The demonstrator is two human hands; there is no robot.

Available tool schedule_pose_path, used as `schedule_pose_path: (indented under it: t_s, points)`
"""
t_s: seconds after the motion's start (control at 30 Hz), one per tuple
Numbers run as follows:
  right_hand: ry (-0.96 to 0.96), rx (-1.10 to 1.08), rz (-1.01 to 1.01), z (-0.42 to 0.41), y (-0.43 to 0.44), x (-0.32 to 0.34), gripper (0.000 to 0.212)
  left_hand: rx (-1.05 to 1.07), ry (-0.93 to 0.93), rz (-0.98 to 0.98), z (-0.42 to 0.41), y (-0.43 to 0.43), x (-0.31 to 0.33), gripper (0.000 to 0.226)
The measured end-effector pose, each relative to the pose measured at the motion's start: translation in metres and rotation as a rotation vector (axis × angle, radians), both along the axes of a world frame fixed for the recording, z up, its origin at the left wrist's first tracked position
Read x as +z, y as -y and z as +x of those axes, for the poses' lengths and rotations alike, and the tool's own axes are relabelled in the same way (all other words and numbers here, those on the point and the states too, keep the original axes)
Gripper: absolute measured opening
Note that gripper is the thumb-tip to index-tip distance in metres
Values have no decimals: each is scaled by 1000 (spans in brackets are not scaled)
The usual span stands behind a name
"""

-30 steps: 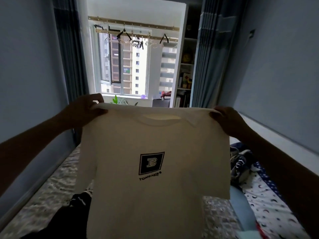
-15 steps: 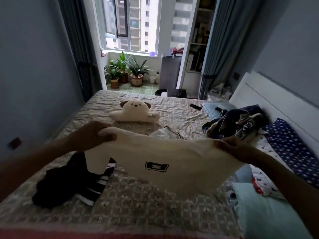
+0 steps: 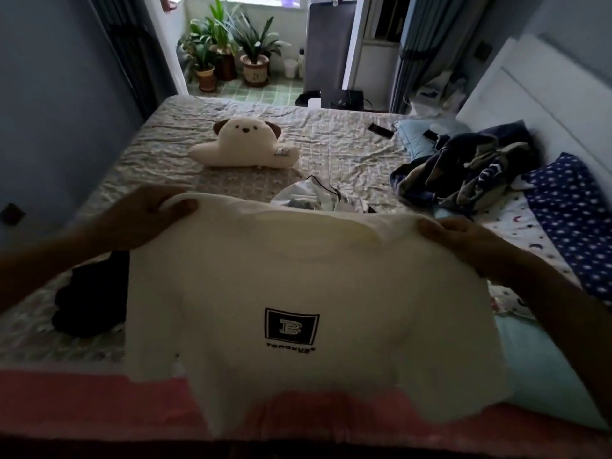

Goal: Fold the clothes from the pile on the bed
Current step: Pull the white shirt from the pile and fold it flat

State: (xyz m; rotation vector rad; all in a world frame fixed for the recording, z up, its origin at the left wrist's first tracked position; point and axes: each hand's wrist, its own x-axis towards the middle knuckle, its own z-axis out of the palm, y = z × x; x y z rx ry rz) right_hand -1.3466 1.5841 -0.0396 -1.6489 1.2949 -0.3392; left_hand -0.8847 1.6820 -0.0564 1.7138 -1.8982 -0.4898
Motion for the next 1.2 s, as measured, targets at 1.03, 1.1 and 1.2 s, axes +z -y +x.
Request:
schedule_pose_path:
  t_s: [1.03, 1.1, 1.2]
  points:
    - [-199, -79, 438, -21, 176, -555, 31, -432, 331, -15, -192, 173, -568, 38]
    - [-202, 6, 585, -43, 167, -547, 22, -450, 337, 13, -219, 173, -572, 42]
    - [-171, 158, 617, -60, 158, -540, 17, -431, 360, 75, -245, 179, -577, 49]
